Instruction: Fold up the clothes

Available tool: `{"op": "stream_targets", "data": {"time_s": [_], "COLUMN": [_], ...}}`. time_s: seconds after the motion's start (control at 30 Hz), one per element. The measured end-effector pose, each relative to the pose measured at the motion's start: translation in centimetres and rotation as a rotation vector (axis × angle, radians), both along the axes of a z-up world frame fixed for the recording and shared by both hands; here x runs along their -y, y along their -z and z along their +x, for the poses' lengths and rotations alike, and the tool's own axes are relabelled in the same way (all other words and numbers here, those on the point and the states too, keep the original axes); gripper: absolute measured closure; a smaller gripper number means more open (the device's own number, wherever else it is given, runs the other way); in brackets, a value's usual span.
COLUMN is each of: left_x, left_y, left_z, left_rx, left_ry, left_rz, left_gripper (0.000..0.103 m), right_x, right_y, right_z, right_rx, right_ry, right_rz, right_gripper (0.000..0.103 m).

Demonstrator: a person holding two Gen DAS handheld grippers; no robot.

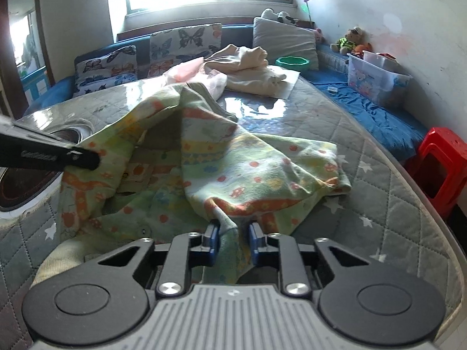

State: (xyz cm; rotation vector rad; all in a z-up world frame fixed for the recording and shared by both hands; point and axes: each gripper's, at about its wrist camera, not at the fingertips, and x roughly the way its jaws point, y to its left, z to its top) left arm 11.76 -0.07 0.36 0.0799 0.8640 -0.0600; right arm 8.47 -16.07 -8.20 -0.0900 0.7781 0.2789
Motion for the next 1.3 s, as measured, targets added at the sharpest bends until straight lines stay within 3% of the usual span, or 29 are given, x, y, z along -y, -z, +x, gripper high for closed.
{"op": "stream_targets", "data": {"time_s": [0.23,0.5,1.03,1.3], "left_x": [-2.7,-7.2,-20.3,-23.3], "left_y": [0.5,0.6,-0.5,0.6], "left_z": [-1.1,-3.3,-13.7,-19.5], "left_rx": [-0.008,0.004,0.041,0.004], "left_ry": [-0.067,-0.179,-0.542,-0.652], "left_rz": [-0.018,-0.012,-0.017,-0.058], "left_gripper": [0.1,0.1,0.1,0.1], "right_x": [-0.4,-4.0,-17.7,-19.8], "right_y": [0.3,0.7,0.7,0.1], "right_z": [0.2,0.9,-0.6,-3.6], "right_rx": [-0.008,-0.005,-0.01,-0.004], "right_ry": [-0.005,-0.101,-0.484,-0.603], "right_rz": [-0.016,-0.009,-0.017,-0.011], "right_gripper": [0.086,0.086,0.089,0.095]}}
